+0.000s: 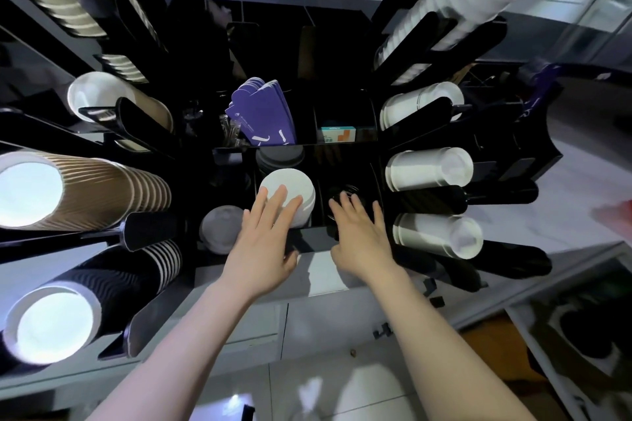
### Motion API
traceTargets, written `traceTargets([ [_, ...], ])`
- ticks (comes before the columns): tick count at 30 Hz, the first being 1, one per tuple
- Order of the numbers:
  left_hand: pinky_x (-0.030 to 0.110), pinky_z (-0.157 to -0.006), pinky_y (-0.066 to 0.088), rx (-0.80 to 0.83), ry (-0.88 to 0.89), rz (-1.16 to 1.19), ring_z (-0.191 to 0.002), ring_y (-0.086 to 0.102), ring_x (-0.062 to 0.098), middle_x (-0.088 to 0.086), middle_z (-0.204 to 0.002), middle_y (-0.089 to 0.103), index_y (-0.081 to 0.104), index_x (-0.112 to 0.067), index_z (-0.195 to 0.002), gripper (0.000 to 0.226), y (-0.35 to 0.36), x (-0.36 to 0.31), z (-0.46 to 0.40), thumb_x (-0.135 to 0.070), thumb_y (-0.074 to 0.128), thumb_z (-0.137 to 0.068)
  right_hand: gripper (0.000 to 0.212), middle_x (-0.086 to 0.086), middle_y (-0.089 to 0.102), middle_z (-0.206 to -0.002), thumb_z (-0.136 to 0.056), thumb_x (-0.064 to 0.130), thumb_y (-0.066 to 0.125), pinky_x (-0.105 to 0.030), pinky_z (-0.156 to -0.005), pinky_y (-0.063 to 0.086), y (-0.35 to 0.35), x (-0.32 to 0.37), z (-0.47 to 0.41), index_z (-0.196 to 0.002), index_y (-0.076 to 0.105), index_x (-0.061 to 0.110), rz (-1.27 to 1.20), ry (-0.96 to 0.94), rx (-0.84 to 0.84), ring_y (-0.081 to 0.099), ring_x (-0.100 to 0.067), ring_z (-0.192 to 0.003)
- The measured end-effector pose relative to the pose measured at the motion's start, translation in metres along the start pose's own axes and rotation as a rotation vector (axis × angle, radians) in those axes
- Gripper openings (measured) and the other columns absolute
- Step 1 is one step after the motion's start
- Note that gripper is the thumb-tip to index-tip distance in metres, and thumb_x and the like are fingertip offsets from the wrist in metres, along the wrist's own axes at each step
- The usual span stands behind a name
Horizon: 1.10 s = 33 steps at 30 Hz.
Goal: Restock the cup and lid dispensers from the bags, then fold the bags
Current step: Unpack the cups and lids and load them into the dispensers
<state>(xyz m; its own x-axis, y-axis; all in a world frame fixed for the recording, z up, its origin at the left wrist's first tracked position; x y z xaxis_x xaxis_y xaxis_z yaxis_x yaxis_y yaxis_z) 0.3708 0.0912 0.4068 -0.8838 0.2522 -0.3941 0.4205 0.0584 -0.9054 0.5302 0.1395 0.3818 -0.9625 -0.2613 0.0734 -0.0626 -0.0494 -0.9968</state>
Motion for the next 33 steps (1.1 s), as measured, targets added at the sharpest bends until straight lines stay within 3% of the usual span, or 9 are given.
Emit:
traceTargets([
  [4,0.055,-0.116,0.007,0.007,0.003,0.011,-0.145,-0.016,0.02,-0.004,-0.16,-0.005,0.009,-0.025,-0.152,0.085,-0.006,-0.001,-0.001,-0.028,0.061,-0.084,0.084,-0.005,0.002,-0.162,-0.079,0.018,0.052,-0.041,-0.113,-0.015,-0.006,0.001,0.001,-0.153,0.013,0.019,-0.127,0.01,0.022,-0.007,-0.019,-0.148],
  [8,0.041,-0.115,0.0,-0.193,-0.01,0.165,-0.142,-0.019,0.012,-0.009,-0.155,-0.015,0.005,-0.021,-0.152,0.09,-0.025,-0.002,0.012,-0.017,0.062,-0.083,0.071,-0.001,0.025,-0.157,-0.081,0.01,0.054,-0.041,-0.12,0.003,-0.043,0.009,0.003,-0.148,0.032,0.017,-0.516,-0.063,-0.269,0.007,-0.018,-0.147],
  [10,0.034,-0.113,0.01,-0.258,-0.102,0.243,-0.145,-0.013,0.013,-0.01,-0.157,-0.012,0.007,-0.02,-0.152,0.087,-0.029,0.009,0.021,-0.013,0.06,-0.084,0.062,0.001,0.042,-0.146,-0.082,0.014,0.062,-0.031,-0.116,0.023,-0.06,0.028,0.0,-0.141,0.043,0.019,-0.657,-0.143,-0.34,0.03,-0.015,-0.138],
  [13,0.043,-0.116,0.022,-0.162,-0.215,0.166,-0.147,-0.007,0.017,-0.003,-0.16,-0.011,0.004,-0.02,-0.152,0.084,-0.022,0.026,0.03,-0.018,0.058,-0.087,0.064,0.006,0.045,-0.138,-0.078,0.032,0.073,-0.008,-0.098,0.028,-0.072,0.063,-0.012,-0.136,0.046,0.026,-0.665,-0.224,-0.272,0.041,-0.008,-0.122],
  [15,0.045,-0.117,0.022,-0.089,-0.192,0.101,-0.147,-0.006,0.018,0.0,-0.16,-0.008,0.003,-0.02,-0.152,0.084,-0.017,0.03,0.034,-0.021,0.056,-0.088,0.077,0.006,0.041,-0.141,-0.073,0.049,0.074,-0.031,-0.108,0.03,-0.069,0.078,-0.023,-0.139,0.04,0.029,-0.471,-0.229,-0.21,0.038,-0.015,-0.128],
  [17,0.043,-0.117,0.021,-0.032,-0.137,0.032,-0.147,-0.006,0.018,0.001,-0.161,-0.004,0.003,-0.02,-0.152,0.083,-0.013,0.03,0.038,-0.024,0.055,-0.088,0.083,0.006,0.035,-0.147,-0.072,0.057,0.071,-0.058,-0.113,0.015,-0.062,0.083,-0.031,-0.142,0.033,0.033,-0.24,-0.186,-0.124,0.028,-0.024,-0.137],
  [19,0.043,-0.117,0.019,0.009,-0.102,-0.027,-0.147,-0.004,0.019,0.0,-0.161,-0.001,0.002,-0.02,-0.152,0.083,-0.008,0.031,0.042,-0.025,0.054,-0.087,0.08,0.005,0.029,-0.151,-0.074,0.052,0.071,-0.067,-0.11,0.004,-0.057,0.085,-0.034,-0.142,0.03,0.035,-0.147,-0.154,-0.087,0.021,-0.031,-0.141],
  [27,0.038,-0.116,0.022,0.011,-0.061,-0.056,-0.147,0.008,0.022,0.002,-0.161,0.007,0.007,-0.016,-0.152,0.083,-0.003,0.031,0.046,-0.025,0.056,-0.086,0.077,0.0,0.023,-0.155,-0.077,0.044,0.069,-0.066,-0.11,0.004,-0.056,0.079,-0.033,-0.142,0.03,0.041,-0.136,-0.134,-0.062,0.027,-0.031,-0.139],
  [33,0.036,-0.114,0.023,0.009,-0.054,-0.109,-0.146,0.011,0.024,0.004,-0.161,0.006,0.006,-0.014,-0.152,0.089,0.002,0.031,0.05,-0.026,0.059,-0.083,0.075,-0.001,0.029,-0.153,-0.073,0.04,0.071,-0.056,-0.114,0.019,-0.057,0.078,-0.03,-0.14,0.038,0.036,-0.214,-0.142,-0.114,0.034,-0.032,-0.134],
])
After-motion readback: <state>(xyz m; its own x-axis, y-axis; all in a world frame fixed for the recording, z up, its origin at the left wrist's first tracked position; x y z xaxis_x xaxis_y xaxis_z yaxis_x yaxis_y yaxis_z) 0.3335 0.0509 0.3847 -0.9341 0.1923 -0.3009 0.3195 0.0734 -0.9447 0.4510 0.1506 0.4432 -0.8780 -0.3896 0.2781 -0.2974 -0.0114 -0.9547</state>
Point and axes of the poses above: each hand's wrist, its own z-axis away from the middle knuckle, its own y-axis out of the palm, x = y × z, the point moved 6 cm from there along -z, towards the middle knuckle
